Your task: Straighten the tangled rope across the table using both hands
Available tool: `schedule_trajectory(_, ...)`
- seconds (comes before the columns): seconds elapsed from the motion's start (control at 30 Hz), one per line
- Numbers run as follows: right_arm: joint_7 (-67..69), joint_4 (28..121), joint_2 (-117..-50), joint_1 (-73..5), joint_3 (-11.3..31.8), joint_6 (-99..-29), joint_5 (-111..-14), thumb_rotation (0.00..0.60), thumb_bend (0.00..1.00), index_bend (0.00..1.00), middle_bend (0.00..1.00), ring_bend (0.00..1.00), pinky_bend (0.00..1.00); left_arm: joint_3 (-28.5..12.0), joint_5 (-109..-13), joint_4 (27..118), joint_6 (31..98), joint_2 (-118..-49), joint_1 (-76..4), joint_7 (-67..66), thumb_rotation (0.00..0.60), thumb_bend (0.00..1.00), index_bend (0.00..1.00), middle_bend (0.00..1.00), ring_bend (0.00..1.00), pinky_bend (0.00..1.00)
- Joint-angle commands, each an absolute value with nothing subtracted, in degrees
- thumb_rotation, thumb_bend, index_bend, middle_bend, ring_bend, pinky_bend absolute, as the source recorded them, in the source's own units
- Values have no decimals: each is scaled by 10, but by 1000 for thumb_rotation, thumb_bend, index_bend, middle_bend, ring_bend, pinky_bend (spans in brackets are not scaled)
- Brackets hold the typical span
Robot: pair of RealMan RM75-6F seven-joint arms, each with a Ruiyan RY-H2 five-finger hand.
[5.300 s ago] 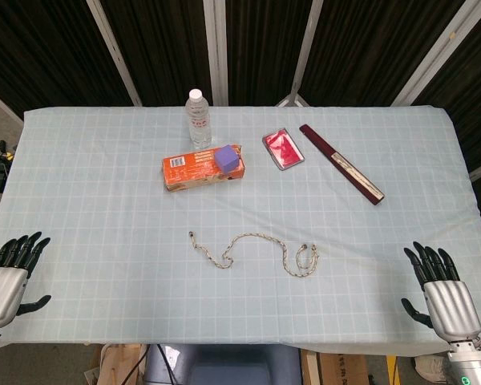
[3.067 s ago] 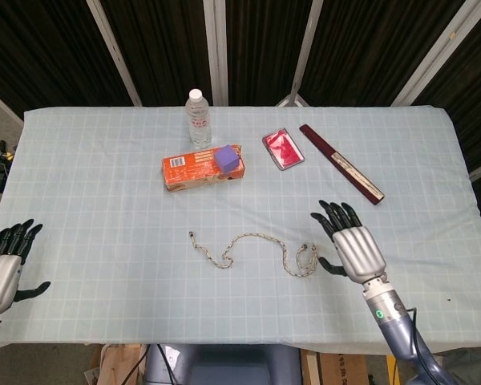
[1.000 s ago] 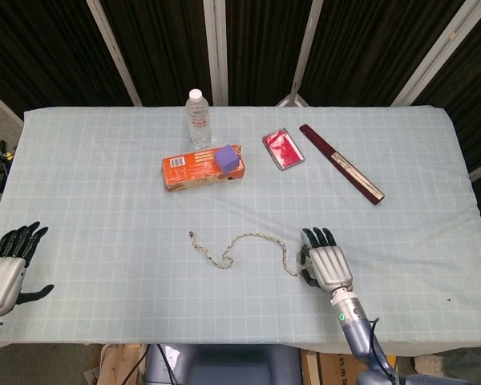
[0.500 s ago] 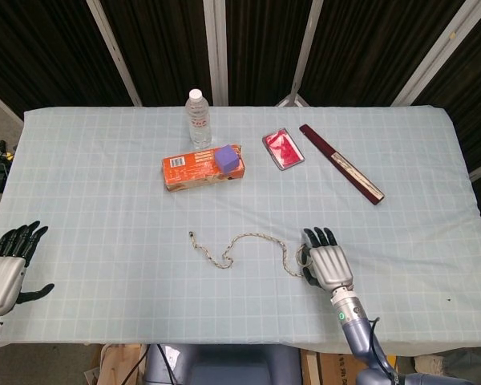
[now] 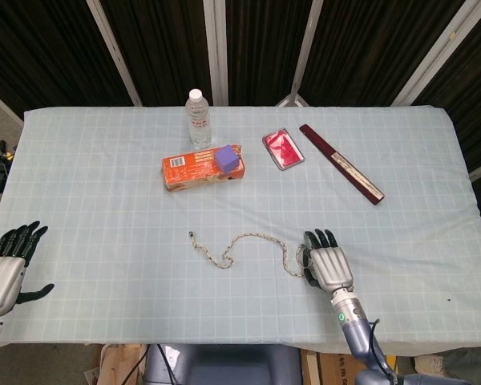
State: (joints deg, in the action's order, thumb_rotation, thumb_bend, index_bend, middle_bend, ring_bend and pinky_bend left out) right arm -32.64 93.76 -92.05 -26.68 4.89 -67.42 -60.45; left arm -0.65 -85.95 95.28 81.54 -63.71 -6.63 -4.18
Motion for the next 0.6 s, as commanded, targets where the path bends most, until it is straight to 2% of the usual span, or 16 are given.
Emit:
schedule_trajectory(0.03, -327, 940, -920, -266, 47, -675, -606, 600, 515, 626, 145, 0, 0, -6, -860, 953, 816, -637, -66, -43, 600, 0, 69, 0, 0, 0)
schedule_trajectory(0.33, -315, 966, -904, -262, 51, -685, -619, 600, 515, 637, 150, 0, 0, -6, -855, 954, 812, -637, -67, -45, 600, 0, 75, 0, 0, 0)
schedule_trajectory(0.6, -281, 1024, -850, -259, 74, -698, -641, 600, 515, 641, 150, 0, 0, -11, -848, 970, 795, -629, -79, -67, 600, 6, 97, 0, 0, 0)
